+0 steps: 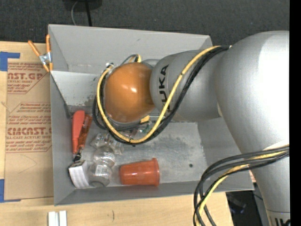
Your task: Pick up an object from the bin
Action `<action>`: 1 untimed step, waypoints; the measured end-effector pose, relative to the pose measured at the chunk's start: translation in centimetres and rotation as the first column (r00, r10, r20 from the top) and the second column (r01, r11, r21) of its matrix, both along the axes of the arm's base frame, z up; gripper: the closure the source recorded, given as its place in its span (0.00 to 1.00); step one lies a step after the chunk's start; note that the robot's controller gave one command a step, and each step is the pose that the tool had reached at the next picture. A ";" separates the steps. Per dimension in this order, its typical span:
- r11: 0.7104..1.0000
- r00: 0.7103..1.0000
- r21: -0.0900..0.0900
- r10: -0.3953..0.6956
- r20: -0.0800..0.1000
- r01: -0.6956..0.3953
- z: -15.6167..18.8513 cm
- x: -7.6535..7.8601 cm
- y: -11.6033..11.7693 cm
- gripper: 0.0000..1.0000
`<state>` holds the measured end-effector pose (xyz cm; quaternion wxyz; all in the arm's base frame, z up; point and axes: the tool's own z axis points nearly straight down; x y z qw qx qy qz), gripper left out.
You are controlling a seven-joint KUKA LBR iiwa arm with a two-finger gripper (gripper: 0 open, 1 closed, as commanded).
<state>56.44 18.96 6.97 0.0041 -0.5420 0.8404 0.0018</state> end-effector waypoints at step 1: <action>1.000 1.000 -0.001 0.000 -0.005 0.000 0.5 -0.2 0.0 1.00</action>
Offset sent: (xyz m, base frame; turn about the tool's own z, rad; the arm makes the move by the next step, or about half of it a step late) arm 0.0001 0.0000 0.0358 0.0000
